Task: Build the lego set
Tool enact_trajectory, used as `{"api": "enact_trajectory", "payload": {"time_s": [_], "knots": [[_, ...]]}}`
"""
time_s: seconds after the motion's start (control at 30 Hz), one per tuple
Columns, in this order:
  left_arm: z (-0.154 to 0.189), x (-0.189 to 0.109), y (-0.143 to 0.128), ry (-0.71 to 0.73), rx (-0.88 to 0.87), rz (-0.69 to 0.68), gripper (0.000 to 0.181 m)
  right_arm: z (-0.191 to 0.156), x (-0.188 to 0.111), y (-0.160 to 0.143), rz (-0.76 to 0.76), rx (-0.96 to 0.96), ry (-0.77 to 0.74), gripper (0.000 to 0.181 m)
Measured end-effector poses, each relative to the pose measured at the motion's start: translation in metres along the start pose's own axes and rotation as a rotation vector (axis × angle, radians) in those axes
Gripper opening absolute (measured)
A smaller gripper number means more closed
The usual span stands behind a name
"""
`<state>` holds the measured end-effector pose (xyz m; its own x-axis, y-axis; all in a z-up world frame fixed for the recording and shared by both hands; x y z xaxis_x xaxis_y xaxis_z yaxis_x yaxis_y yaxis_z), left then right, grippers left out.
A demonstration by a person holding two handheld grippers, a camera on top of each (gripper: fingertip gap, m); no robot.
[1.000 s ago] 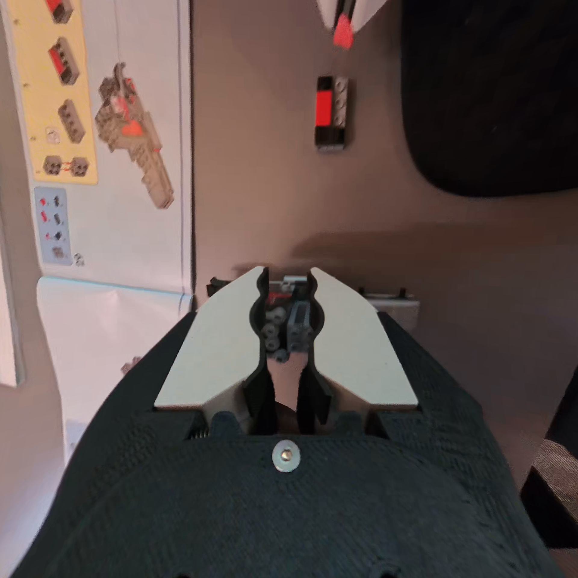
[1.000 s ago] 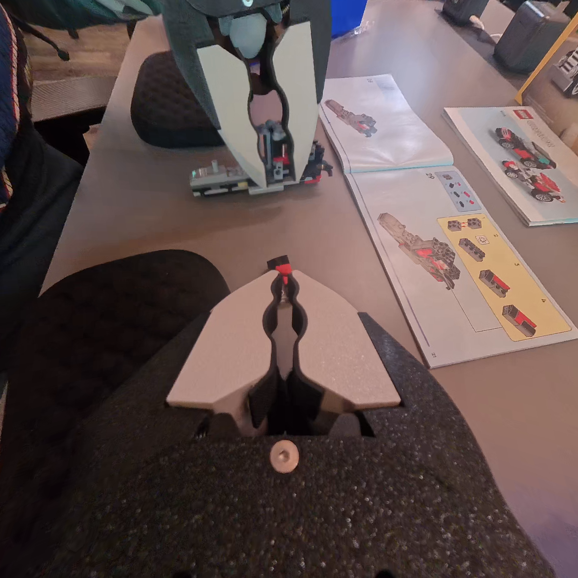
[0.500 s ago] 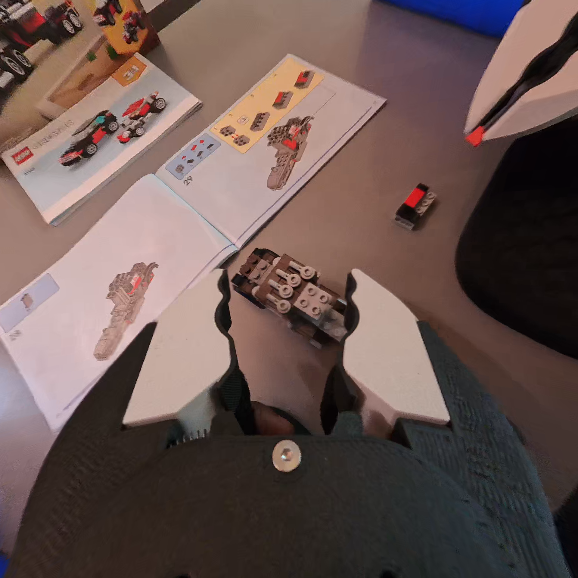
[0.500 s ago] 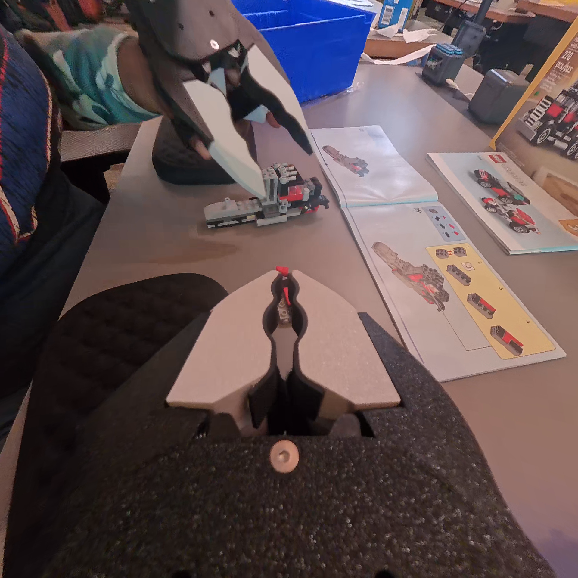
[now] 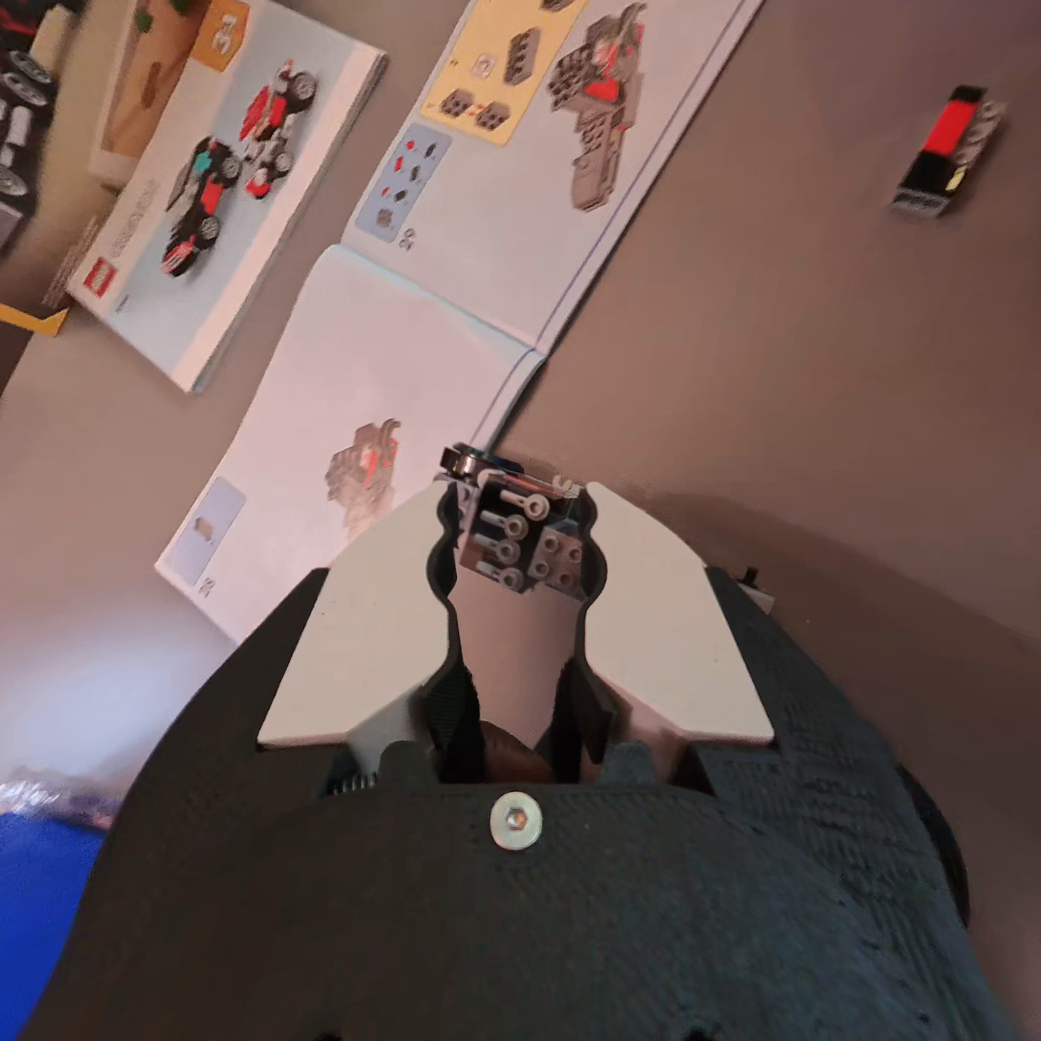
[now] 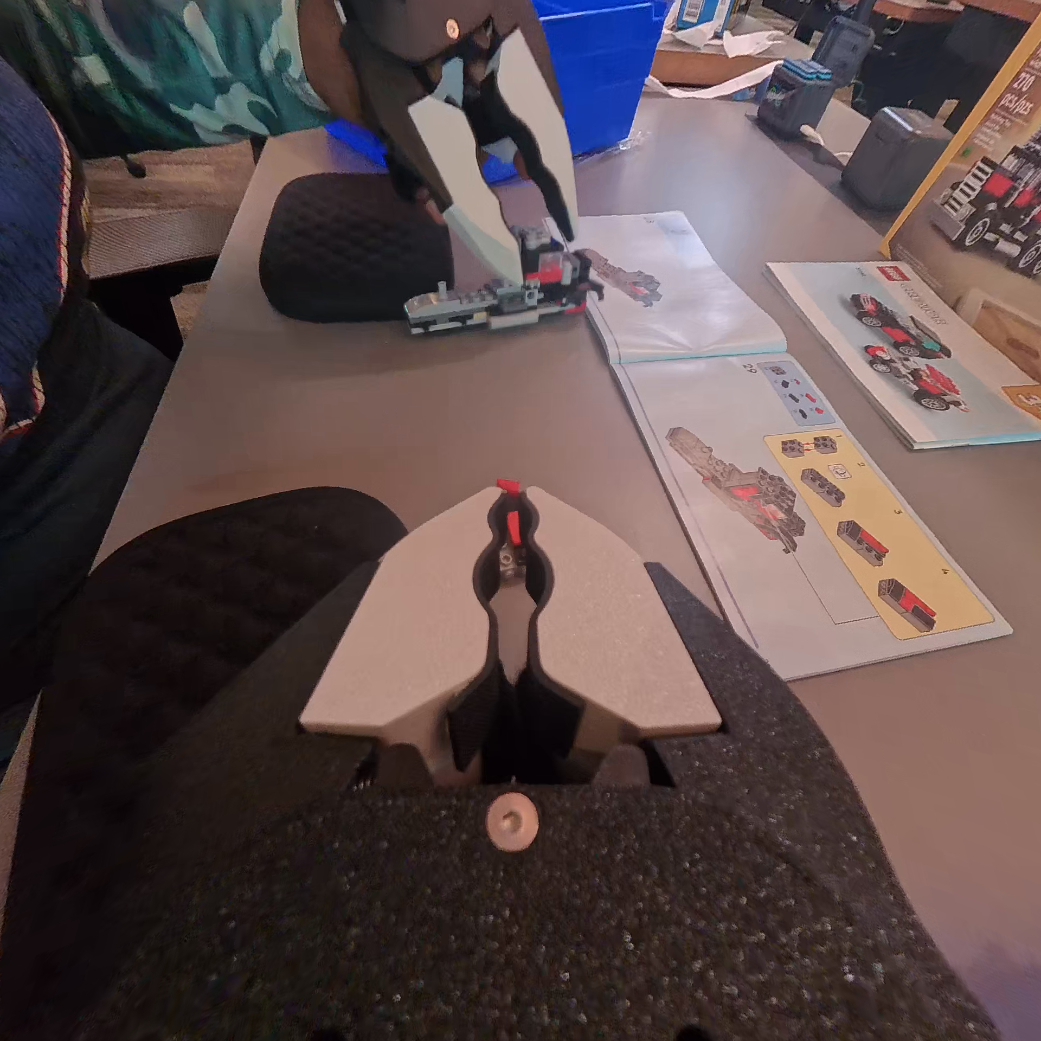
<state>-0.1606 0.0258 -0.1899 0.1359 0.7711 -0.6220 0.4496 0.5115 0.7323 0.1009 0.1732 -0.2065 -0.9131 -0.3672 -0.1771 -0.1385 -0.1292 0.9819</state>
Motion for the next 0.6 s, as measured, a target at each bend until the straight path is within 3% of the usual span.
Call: {"api": "enact_trajectory", "payload": {"time_s": [0.07,0.13,0.27,0.4,0.6], "knots": [[-0.001,-0.006,0.006,0.04,-0.004,0.007,0.045,0.001,0.0,-0.001,-0.012,-0.001,0.003,0.003],[0.011,-0.012,0.025,0.035,-0.032,0.099,0.047,0.002,0.0,-0.002,-0.034,0.001,0.003,0.003],[0.064,0.006,0.062,-0.175,-0.107,0.324,0.046,0.004,0.001,-0.005,-0.074,0.003,0.008,0.003],[0.093,0.052,0.064,-0.281,-0.059,0.247,0.04,0.006,0.006,-0.009,-0.151,-0.003,0.033,0.003],[0.095,0.075,0.057,-0.417,-0.113,0.227,0.032,0.012,0.013,-0.014,-0.218,-0.004,0.091,0.003]]}}
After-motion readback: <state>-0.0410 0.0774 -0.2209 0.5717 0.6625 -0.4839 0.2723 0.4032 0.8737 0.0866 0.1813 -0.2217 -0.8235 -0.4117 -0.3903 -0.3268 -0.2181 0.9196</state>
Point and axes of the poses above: each gripper's, where its closed fingertips meet, x out along the fingers, y out of its top, z = x × y across the jaws, the point moved 10 cm from there along -x, back along the fingers, and after that the axes turned 13 degrees about z, right-handed, at the moved point
